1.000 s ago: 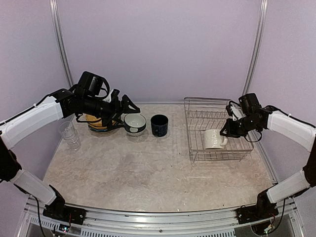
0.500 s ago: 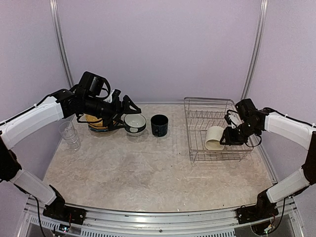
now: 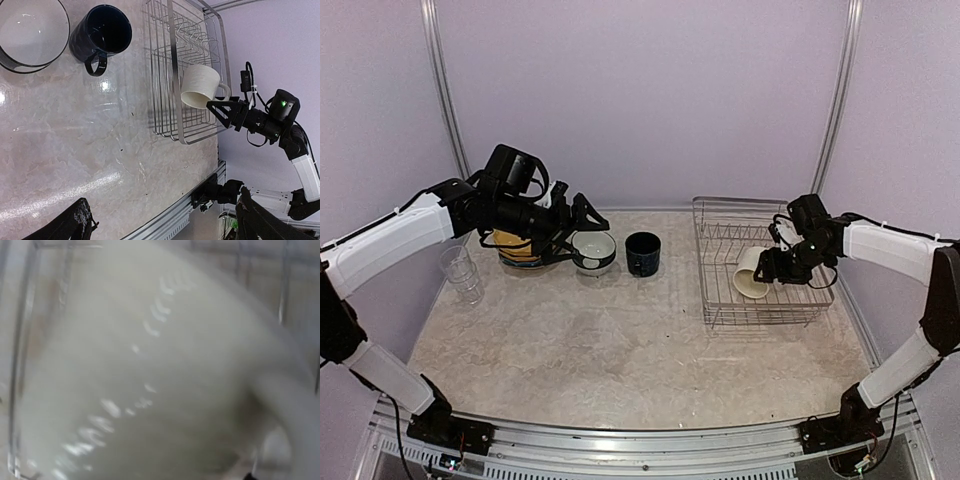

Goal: Unload the mixed dishes from the dish rack
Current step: Adjust the cup at the dish rack.

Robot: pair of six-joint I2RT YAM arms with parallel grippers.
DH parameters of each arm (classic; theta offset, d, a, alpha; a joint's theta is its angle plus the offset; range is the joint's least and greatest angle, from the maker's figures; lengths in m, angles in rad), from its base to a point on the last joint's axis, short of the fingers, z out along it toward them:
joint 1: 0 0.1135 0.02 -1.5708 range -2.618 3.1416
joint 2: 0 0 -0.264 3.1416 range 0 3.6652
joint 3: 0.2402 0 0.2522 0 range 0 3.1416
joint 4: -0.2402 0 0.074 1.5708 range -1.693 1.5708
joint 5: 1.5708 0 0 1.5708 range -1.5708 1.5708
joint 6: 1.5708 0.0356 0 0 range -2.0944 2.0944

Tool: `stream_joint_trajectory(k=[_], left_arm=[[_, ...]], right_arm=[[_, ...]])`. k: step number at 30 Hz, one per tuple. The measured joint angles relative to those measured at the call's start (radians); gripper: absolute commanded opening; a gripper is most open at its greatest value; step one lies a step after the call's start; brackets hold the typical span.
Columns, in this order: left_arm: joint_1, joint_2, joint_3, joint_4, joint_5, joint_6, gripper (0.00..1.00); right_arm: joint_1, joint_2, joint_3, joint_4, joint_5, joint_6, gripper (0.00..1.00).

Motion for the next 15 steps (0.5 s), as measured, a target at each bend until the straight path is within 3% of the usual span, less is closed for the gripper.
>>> stream_joint_trajectory(k=[7,15], left_arm=[[0.000,-0.012,-0.002,-0.003,-0.007,0.000,0.96],[0.000,-0.014,-0.002,-0.003,-0.006,0.002,0.96]], right_arm=[[-0.002,0.000,0.014,0.087,-0.002,0.010,0.78],[0.030,0.000,0.020,0.147,0.175,-0.077,0.81]])
